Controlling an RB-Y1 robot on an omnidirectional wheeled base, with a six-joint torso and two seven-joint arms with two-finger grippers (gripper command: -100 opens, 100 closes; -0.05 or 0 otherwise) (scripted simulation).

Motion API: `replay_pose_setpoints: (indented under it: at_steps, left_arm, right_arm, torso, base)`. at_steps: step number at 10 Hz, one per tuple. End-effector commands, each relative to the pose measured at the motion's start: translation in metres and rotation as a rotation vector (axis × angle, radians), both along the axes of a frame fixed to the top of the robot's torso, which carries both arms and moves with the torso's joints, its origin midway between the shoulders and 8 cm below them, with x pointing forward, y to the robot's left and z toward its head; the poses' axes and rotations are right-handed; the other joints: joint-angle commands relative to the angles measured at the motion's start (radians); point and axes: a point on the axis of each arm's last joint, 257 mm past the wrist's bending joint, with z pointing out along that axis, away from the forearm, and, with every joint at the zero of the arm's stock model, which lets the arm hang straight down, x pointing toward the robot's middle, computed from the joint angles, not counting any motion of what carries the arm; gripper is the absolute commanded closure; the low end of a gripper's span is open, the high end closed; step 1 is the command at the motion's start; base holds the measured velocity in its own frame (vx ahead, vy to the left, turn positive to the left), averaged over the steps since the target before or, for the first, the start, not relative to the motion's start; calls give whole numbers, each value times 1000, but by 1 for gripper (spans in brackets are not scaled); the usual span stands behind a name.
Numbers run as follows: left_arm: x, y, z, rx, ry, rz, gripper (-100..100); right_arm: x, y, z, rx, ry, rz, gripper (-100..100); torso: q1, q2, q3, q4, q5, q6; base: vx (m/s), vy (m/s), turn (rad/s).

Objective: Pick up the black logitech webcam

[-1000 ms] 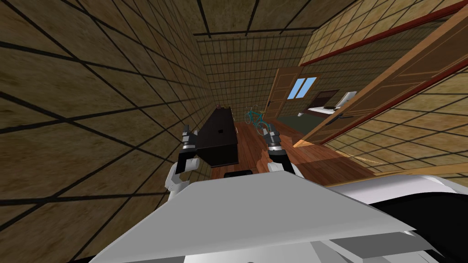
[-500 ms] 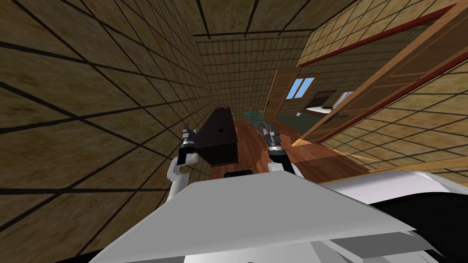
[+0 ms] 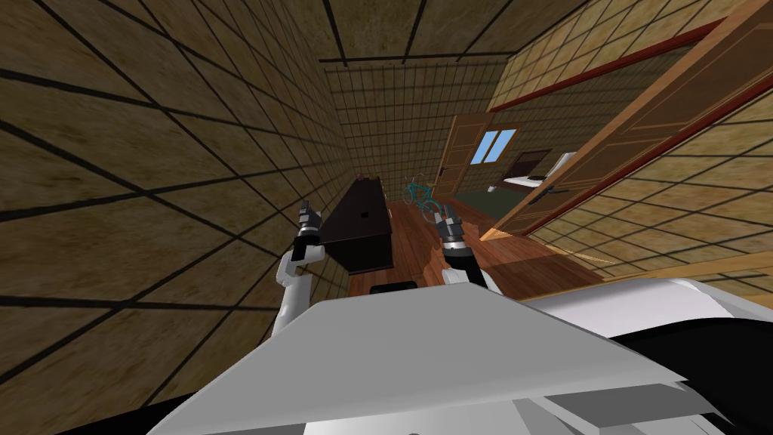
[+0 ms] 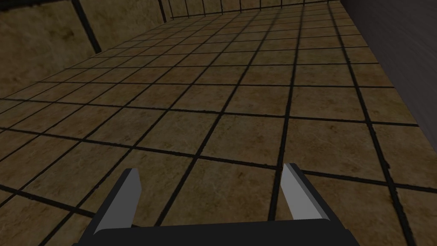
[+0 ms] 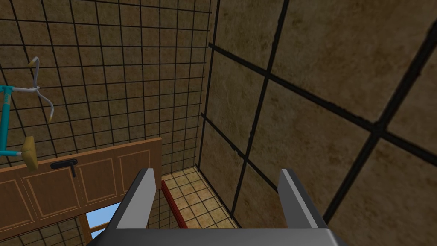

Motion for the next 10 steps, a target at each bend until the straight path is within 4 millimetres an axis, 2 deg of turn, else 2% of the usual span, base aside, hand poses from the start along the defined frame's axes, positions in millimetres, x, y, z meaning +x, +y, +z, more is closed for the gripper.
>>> replay_pose_setpoints:
  at_steps: [1,2,3,4,5,6,7,9,10]
  left_arm:
    - [13,17,-5,-21,35,34,-100]
    - [18,17,-5,-26,37,33,-100]
    - [25,32,-10,-43,68,64,-100]
    - [33,31,-8,-53,67,60,-100]
    - [41,46,-13,-75,99,89,-100]
    - [49,44,-11,-85,100,85,-100]
    - [53,58,-16,-105,130,113,-100]
    - [63,57,-17,-120,139,110,-100]
    - [72,68,-22,-150,174,134,-100]
  right_arm:
    - [0,0,0,0,0,0,0]
    - [0,0,0,0,0,0,0]
    - [0,0,0,0,0,0,0]
    - [0,0,0,0,0,0,0]
    - [0,0,0,0,0,0,0]
    - [0,0,0,0,0,0,0]
    - [0,0,0,0,0,0,0]
    - [0,0,0,0,0,0,0]
    - [0,0,0,0,0,0,0]
  torso:
    - [0,0,0,0,0,0]
    - [0,0,0,0,0,0]
    - [0,0,0,0,0,0]
    - [-1,-1,0,0,0,0]
    - [-1,-1,0,0,0,0]
    - [-1,-1,0,0,0,0]
    - [0,-1,-1,0,0,0]
    - [0,-1,-1,0,0,0]
    - [0,-2,-1,0,0,0]
  base:
    - [-28,6,-17]
    - [-25,4,-5]
    - [-25,-6,-16]
    - [-24,-4,-7]
    - [-23,-2,-20]
    - [-17,1,-5]
    - [-16,1,-8]
    - [-6,0,-3]
    - [0,0,0]
